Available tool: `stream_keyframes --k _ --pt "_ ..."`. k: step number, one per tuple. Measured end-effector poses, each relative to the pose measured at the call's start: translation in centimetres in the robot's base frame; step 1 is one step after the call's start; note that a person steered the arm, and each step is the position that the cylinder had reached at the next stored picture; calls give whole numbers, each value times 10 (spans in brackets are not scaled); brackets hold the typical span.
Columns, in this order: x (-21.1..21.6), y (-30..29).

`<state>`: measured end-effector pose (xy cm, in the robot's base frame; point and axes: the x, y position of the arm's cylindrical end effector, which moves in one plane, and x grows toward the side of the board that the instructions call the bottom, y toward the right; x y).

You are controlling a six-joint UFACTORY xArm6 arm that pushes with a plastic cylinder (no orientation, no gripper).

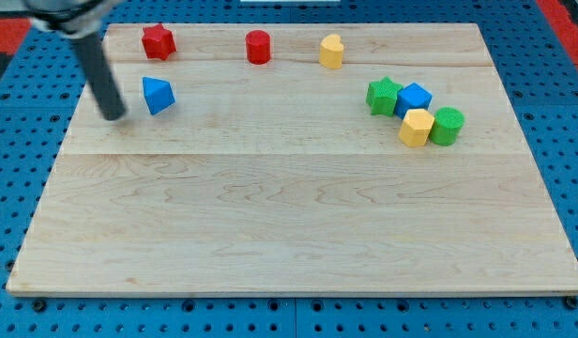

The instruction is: Place the blue triangle vertically to the bottom of the red circle

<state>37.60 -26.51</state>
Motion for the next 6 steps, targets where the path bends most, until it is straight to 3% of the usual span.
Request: stream_keyframes --k 1,2,3,4,5,6 --pt "-28 -6" --pt "-44 51" --pt "-25 149" --pt "-5 200" --pt "3 186" --pt "13 252"
